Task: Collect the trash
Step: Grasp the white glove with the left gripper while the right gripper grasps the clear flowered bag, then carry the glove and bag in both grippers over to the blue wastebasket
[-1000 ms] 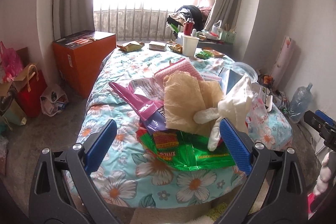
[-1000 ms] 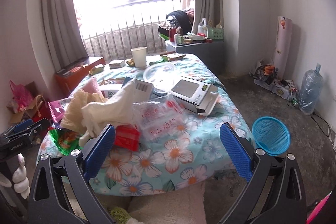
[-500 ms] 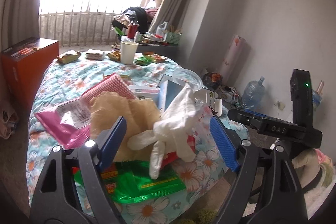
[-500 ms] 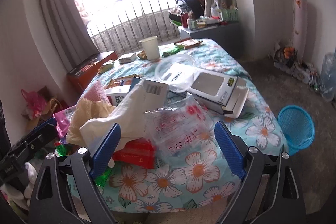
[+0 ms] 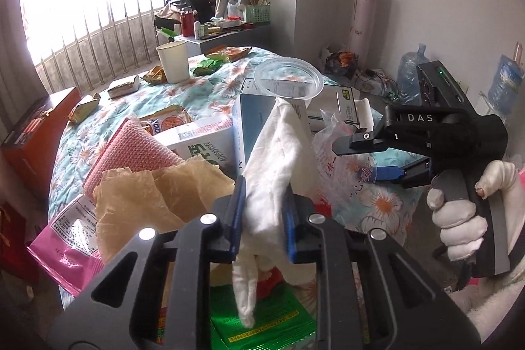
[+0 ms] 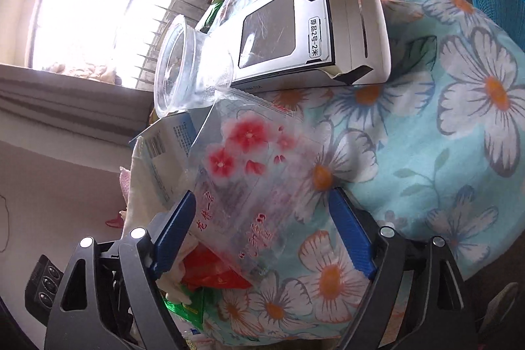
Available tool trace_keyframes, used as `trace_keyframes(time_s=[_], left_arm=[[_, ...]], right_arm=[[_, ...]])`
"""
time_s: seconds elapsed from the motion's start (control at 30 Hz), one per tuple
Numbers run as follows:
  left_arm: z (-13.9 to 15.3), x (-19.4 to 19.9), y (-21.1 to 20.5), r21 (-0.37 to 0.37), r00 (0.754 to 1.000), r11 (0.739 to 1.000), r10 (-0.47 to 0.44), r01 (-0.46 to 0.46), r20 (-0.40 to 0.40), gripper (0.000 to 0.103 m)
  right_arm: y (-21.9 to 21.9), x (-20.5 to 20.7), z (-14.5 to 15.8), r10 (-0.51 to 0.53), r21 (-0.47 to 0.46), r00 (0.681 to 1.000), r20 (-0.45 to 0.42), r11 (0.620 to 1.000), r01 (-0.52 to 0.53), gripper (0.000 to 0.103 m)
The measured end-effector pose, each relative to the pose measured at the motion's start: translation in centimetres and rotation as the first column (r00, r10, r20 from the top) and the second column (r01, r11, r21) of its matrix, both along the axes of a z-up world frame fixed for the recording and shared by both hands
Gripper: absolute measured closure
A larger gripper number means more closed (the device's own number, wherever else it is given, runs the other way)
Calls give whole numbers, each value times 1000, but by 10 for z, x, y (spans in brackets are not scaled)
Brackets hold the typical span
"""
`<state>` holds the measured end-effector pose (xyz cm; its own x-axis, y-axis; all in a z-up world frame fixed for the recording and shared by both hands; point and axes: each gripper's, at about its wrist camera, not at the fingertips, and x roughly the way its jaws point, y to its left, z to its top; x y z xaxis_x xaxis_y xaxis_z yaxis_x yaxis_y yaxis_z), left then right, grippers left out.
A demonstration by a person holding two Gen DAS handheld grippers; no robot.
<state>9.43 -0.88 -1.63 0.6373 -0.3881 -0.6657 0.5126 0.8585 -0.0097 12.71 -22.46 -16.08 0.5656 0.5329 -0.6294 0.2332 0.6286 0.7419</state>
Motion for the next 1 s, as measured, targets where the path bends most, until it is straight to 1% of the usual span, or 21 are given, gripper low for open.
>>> trace_keyframes(time_s=[0.03, 0.1, 0.13, 0.2, 0.23, 0.3, 0.37, 0.43, 0.57, 0.67, 0.73, 0.77, 0.8, 0.83, 0.87, 0.9, 0.97, 1.0], left_arm=[[1, 0, 2, -2, 1000, 1000, 2, -2, 5, 89], [5, 1, 5, -9, 1000, 1000, 13, -13, 10, 95], [5, 2, 7, -13, 1000, 1000, 19, -19, 10, 96], [7, 3, 11, -27, 999, 999, 30, -29, 12, 97], [9, 3, 11, -30, 999, 999, 37, -37, 11, 98], [13, 4, 14, -44, 999, 998, 47, -46, 9, 98], [19, 5, 17, -69, 998, 996, 57, -56, 20, 98], [27, 5, 21, -95, 997, 993, 67, -64, 28, 99], [46, 4, 27, -149, 994, 985, 96, -87, 53, 99], [60, 2, 28, -165, 990, 981, 114, -99, 84, 99], [67, 0, 27, -169, 987, 980, 123, -105, 103, 99], [69, -2, 27, -170, 986, 980, 126, -107, 108, 99], [70, -3, 26, -167, 986, 980, 129, -109, 110, 99], [71, -3, 25, -164, 985, 980, 131, -112, 109, 99], [71, -3, 24, -160, 986, 981, 131, -113, 105, 99], [71, -3, 23, -158, 986, 981, 132, -115, 100, 99], [70, -5, 22, -155, 987, 981, 132, -117, 93, 99], [71, -6, 22, -153, 987, 981, 133, -118, 94, 99]], right_arm=[[-1, 1, -1, -9, -1, 1000, -5, 1000, 9, 30], [-4, 2, -2, -28, 5, 999, -20, 1000, 28, 44], [-6, 2, -4, -36, 6, 999, -29, 999, 37, 49], [-12, 1, -10, -52, 20, 998, -40, 998, 53, 65], [-16, 0, -12, -61, 32, 997, -45, 998, 62, 69], [-24, -2, -20, -75, 71, 996, -50, 994, 79, 88], [-27, -4, -25, -87, 120, 995, -47, 988, 93, 96], [-33, -10, -25, -101, 151, 995, -23, 983, 104, 98], [-43, -24, -16, -124, 172, 992, 33, 978, 117, 99], [-52, -35, -10, -142, 187, 988, 52, 974, 130, 99], [-56, -39, -9, -145, 212, 989, 41, 968, 133, 97], [-57, -38, -10, -146, 220, 989, 24, 966, 137, 93], [-57, -34, -11, -142, 226, 990, 12, 965, 135, 74], [-57, -29, -12, -141, 231, 990, 8, 963, 136, 59], [-55, -24, -10, -142, 230, 990, 13, 964, 135, 35], [-52, -17, -8, -131, 226, 991, 20, 966, 123, 31], [-42, -1, -4, -101, 218, 995, 17, 971, 94, 29], [-36, 4, -2, -91, 203, 996, -1, 975, 89, 22]])
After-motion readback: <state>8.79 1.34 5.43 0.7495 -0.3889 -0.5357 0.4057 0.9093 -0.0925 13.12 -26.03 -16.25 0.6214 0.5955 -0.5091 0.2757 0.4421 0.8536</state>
